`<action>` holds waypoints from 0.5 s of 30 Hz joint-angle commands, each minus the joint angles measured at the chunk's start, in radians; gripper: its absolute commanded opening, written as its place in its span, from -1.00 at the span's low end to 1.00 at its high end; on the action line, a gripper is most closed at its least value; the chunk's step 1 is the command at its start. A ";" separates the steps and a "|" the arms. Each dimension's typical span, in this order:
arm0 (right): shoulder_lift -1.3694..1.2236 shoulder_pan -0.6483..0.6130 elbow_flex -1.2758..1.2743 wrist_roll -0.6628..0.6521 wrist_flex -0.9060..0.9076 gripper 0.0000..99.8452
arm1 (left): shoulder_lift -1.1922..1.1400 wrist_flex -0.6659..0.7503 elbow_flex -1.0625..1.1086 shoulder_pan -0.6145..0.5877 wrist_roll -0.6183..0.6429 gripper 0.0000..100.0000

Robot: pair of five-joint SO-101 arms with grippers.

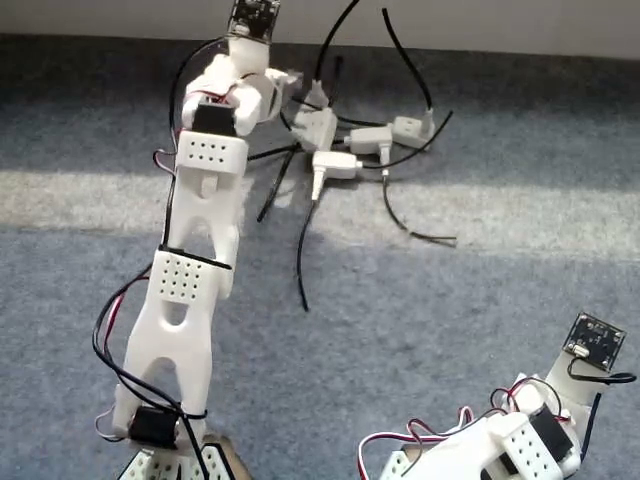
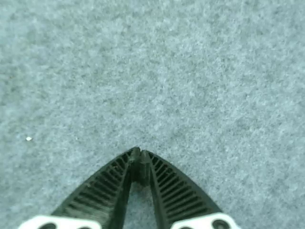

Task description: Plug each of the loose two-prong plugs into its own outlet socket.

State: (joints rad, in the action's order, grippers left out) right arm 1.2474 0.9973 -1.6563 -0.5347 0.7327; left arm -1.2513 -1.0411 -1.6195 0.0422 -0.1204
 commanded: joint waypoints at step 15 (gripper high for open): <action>-0.002 -0.015 -0.097 0.005 -0.016 -0.99 | 0.521 -0.117 -0.041 -0.070 0.015 -0.53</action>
State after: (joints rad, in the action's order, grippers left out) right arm 1.2474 0.9973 -1.6563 -0.5347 0.7327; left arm -0.9137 -1.0656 -1.6195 -0.0054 -0.1128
